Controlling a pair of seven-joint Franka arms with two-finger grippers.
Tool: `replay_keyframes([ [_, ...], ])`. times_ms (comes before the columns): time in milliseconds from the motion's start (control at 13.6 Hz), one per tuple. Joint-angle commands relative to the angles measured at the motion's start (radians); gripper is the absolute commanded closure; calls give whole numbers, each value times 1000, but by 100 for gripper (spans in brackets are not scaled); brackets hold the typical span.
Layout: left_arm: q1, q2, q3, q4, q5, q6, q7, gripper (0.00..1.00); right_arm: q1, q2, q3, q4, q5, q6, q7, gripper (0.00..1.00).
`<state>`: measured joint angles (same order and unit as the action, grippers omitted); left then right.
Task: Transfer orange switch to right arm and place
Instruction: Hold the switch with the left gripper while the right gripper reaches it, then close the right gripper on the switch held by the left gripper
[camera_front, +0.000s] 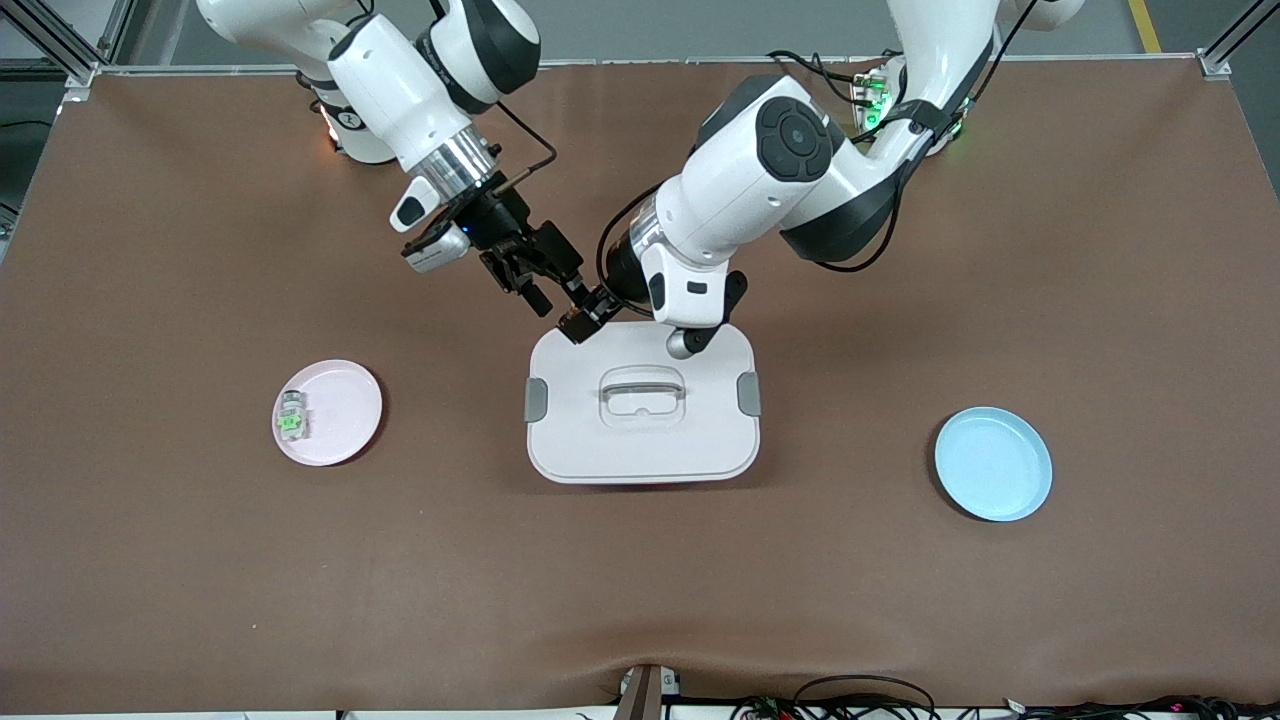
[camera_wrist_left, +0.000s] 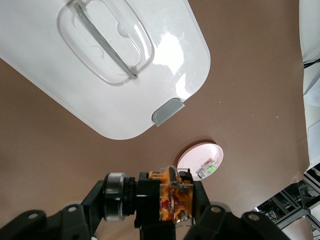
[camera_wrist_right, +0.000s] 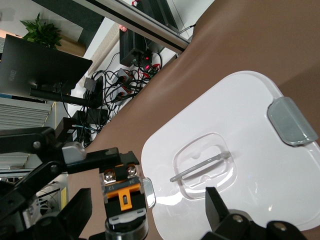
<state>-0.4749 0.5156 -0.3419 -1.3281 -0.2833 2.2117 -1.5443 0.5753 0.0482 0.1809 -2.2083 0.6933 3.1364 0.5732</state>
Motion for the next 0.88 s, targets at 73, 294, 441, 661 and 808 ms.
replay_keyframes([
  [73,-18,14,14,30,-8,3,-16,100,17,36,-9,50,31,14,-7,0],
  [294,-18,15,14,30,-7,3,-16,100,17,48,-9,65,43,14,-6,0],
  [441,-18,18,14,30,-7,3,-16,100,35,56,-9,74,61,14,-7,0],
  [661,-18,18,14,30,-7,3,-16,100,38,71,-9,91,66,14,-6,0],
  [808,-18,18,14,30,-7,3,-16,100,41,71,-9,94,66,14,-6,51],
])
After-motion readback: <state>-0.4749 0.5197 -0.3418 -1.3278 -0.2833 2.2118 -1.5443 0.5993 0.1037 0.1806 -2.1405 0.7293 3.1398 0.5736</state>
